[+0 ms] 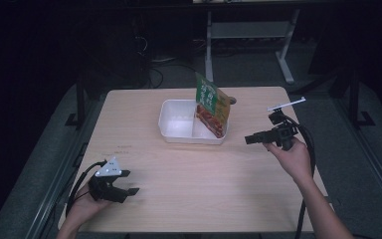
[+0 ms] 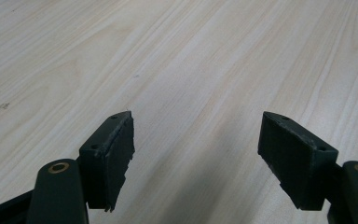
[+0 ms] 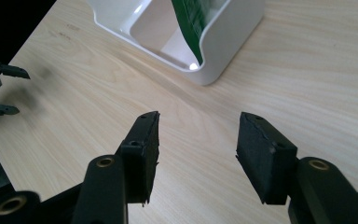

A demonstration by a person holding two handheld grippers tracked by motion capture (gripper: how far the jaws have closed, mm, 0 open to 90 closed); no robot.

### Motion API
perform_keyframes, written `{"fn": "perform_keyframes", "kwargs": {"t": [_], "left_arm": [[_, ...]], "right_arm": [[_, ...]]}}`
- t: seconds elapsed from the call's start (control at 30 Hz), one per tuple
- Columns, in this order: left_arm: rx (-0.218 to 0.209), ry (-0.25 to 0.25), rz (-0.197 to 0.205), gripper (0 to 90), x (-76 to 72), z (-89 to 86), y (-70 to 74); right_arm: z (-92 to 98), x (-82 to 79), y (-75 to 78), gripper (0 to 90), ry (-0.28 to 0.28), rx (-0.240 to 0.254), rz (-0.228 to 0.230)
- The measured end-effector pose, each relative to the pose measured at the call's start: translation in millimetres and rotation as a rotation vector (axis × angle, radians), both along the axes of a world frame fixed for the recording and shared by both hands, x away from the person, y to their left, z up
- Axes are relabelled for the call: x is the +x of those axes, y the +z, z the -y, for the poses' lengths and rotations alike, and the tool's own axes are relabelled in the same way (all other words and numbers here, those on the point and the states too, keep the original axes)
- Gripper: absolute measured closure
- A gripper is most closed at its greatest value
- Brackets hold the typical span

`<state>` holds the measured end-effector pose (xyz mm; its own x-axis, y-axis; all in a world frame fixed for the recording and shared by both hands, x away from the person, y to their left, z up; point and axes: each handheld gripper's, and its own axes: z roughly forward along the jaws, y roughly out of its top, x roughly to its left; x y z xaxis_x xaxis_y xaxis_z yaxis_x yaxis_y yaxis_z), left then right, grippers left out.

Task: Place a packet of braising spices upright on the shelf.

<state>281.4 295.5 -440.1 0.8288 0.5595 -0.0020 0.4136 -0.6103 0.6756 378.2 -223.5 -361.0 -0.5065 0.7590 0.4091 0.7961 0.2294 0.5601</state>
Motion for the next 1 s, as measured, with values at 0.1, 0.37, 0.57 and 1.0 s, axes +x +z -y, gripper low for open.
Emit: {"fn": "perform_keyframes", "kwargs": {"t": [0.1,0.37,0.57,1.0], "left_arm": [[0.0,0.0,-0.001,26.2,0.0,0.2,0.0],[0.003,-0.001,0.0,25.7,-0.2,1.2,0.2],[0.002,0.0,0.0,25.4,-0.1,1.9,-0.2],[0.009,-0.006,-0.002,25.2,-0.4,4.0,-0.4]], "right_arm": [[1.6,-1.8,-5.5,47.2,-0.001,0.001,-0.007],[4.8,-9.1,-18.0,47.0,-0.002,-0.003,-0.022],[5.1,-14.6,-26.3,46.9,0.011,-0.005,-0.025],[4.4,-32.0,-49.0,46.3,0.024,0.005,-0.033]]}}
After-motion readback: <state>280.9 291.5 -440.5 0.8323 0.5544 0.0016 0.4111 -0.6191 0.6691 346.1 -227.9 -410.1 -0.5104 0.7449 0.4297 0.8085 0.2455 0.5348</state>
